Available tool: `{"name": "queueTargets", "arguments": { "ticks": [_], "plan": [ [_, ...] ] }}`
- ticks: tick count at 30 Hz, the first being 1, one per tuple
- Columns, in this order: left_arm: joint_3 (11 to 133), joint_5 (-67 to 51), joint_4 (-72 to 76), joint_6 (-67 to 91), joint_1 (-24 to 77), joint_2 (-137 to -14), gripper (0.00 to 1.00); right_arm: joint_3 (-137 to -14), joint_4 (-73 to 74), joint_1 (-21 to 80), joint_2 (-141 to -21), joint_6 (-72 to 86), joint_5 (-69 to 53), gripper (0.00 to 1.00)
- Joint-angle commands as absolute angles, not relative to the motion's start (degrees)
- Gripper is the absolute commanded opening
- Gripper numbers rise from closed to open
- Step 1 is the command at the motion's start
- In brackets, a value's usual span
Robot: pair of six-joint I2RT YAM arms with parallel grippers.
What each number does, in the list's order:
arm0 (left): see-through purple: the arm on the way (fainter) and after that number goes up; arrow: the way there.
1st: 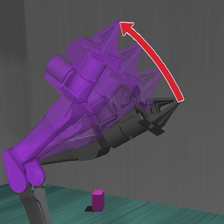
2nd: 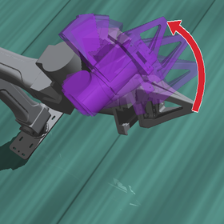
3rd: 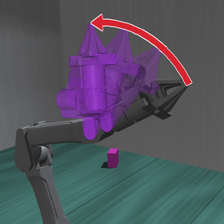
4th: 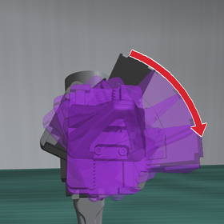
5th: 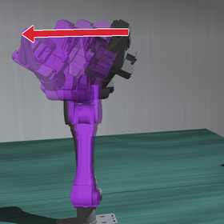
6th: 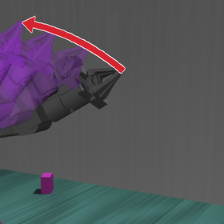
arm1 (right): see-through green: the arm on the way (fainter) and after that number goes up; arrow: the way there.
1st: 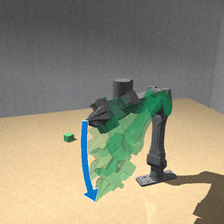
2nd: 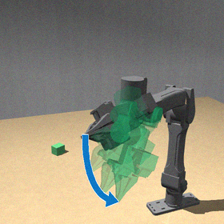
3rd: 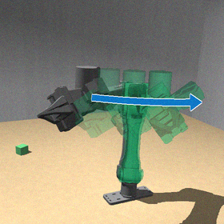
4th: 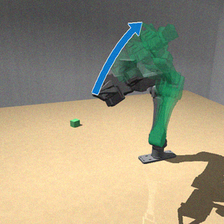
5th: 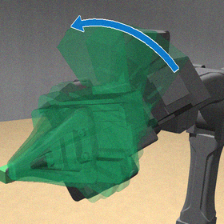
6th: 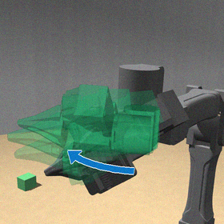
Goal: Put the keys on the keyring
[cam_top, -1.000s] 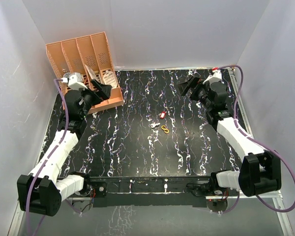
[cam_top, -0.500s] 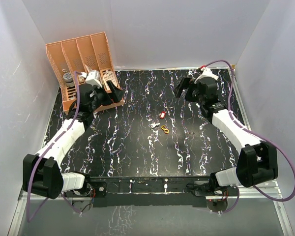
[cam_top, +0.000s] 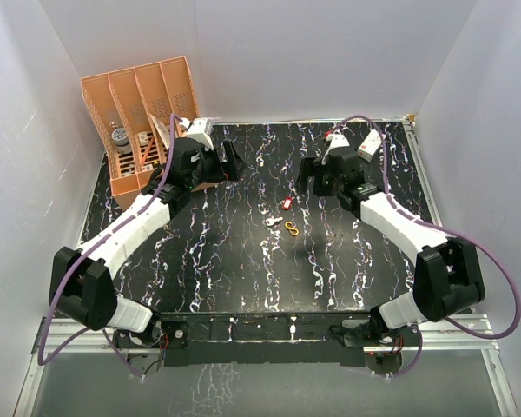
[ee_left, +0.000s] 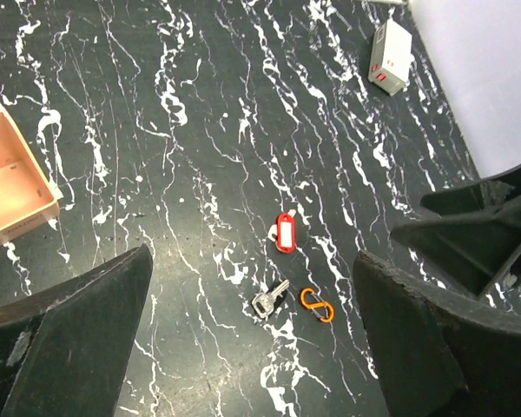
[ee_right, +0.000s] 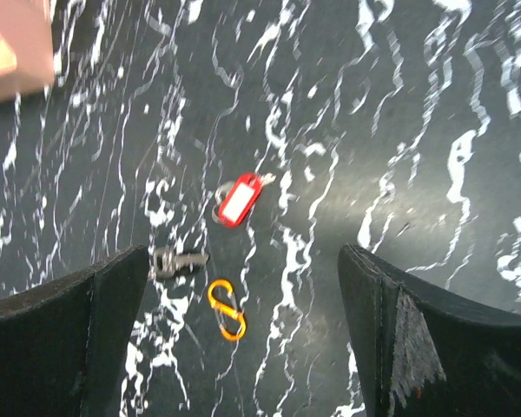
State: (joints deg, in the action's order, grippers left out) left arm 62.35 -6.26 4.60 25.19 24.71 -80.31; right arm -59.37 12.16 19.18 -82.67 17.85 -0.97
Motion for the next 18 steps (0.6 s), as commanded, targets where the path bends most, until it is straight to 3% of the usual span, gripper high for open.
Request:
{"name": "queueTargets", "arguments": {
  "ticks": [1,6,18],
  "plan": [
    [65.32,-3.61,1.24,23.36,25.62,-80.26,0.99,-56.71,9.03,22.38,-80.8,17.51,-0.4,0.88],
    [65.43,-2.08,-0.61,22.16,25.66,-78.85,0.98,-58.43,12.45,25.4,-83.95,16.28,1.12,0.75],
    [59.45,-4.56,0.0,24.47,28.96,-75.03,0.92,-54.21,13.02,30.55,-84.64,16.51,2.66,0.68]
  ]
}}
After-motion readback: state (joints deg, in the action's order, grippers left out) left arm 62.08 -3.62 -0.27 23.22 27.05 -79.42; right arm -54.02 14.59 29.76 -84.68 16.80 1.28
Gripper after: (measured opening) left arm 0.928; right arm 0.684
